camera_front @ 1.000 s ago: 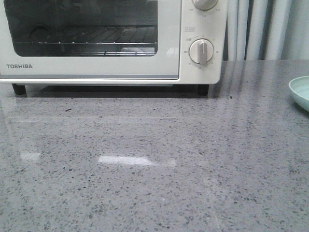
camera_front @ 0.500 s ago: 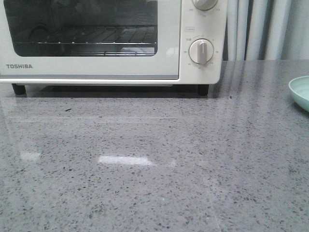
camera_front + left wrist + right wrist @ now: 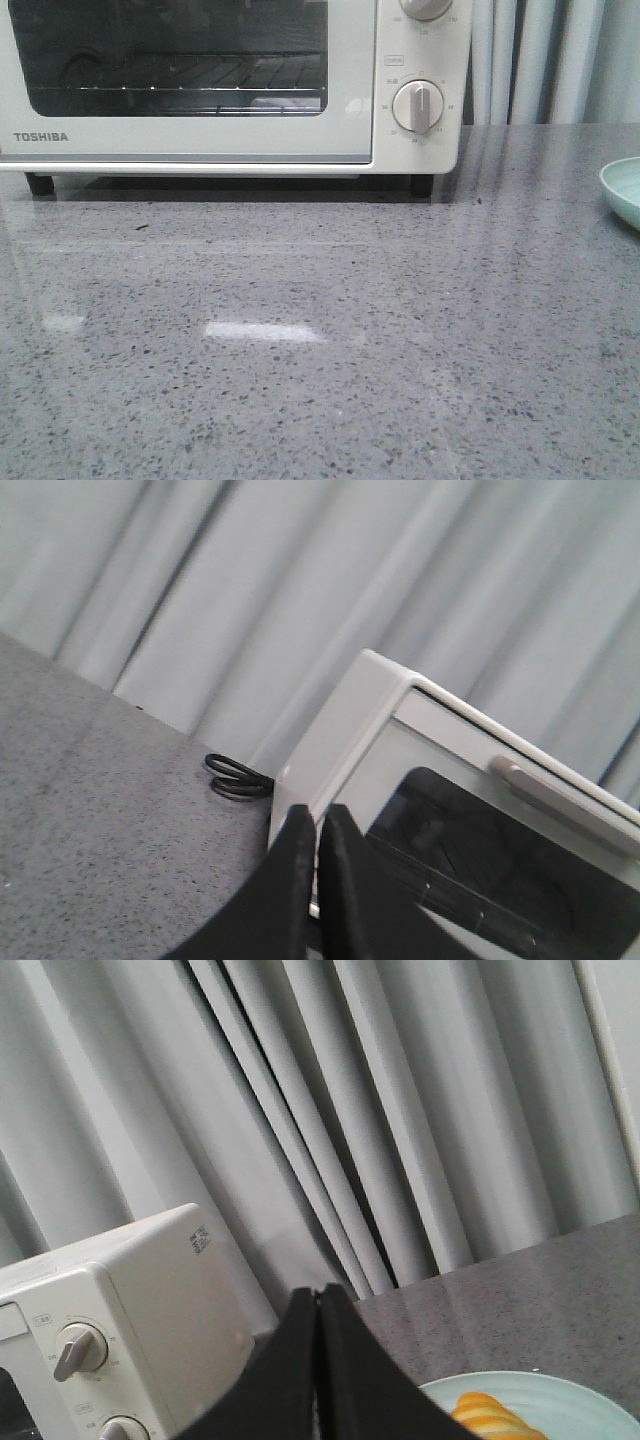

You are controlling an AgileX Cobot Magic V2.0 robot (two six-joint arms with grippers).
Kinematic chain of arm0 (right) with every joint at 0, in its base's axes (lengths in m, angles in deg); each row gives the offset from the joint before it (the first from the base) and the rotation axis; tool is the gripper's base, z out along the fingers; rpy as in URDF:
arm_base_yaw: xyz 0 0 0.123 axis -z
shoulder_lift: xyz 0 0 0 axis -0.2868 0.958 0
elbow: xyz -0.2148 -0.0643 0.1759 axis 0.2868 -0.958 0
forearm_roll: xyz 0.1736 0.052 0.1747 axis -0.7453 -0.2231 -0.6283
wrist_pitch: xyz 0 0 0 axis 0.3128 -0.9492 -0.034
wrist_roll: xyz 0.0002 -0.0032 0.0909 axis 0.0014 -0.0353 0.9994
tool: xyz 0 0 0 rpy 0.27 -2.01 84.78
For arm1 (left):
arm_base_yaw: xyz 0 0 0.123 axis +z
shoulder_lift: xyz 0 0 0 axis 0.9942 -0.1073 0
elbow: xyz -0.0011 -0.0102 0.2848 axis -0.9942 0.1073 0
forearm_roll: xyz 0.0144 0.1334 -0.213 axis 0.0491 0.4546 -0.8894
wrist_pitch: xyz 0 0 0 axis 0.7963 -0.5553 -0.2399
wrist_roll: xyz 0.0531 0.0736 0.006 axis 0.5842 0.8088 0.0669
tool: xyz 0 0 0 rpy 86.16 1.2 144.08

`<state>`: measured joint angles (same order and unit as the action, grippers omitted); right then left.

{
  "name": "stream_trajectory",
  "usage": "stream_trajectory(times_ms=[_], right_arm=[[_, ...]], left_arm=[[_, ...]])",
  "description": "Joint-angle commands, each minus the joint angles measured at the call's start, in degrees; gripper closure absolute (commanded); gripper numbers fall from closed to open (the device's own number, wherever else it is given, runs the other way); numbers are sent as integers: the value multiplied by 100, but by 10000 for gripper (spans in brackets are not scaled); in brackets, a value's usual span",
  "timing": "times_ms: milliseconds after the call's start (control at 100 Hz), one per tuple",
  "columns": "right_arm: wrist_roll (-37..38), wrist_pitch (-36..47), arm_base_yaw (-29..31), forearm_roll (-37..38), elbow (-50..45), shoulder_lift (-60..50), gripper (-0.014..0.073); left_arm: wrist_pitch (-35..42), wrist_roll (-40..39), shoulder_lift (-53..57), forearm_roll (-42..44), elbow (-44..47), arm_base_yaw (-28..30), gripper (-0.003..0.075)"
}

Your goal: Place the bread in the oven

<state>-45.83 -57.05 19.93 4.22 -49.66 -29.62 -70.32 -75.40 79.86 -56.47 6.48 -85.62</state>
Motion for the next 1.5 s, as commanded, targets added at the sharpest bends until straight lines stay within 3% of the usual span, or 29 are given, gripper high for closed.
stream_trajectory(times_ms=[0,200,310,480,630,980,1490], right_arm=[[-131,-575,27,210,781,475,669],[-630,-2443,27,210,2037,1769,669],[-678,-2923,27,210,2599,2327,670],[-1681,-3421,27,210,3205,2989,670],[-1678,-4067,27,189,3746,3502,670],[-1687,-4430,-193,-4,4212,3913,670],[-1687,-4492,-352,-4,4212,3913,670]], left_arm=[[-212,-31,-360,570,-660,-114,741],[-1105,264,-1449,998,-1960,-151,741],[-1454,702,-2143,952,-2601,-151,741],[-1483,1627,-3097,445,-3318,-184,741],[-1557,2236,-3877,114,-3872,-656,741],[-1309,2409,-5417,170,-4912,-1997,741],[-1492,2409,-6932,130,-5620,-2048,741]])
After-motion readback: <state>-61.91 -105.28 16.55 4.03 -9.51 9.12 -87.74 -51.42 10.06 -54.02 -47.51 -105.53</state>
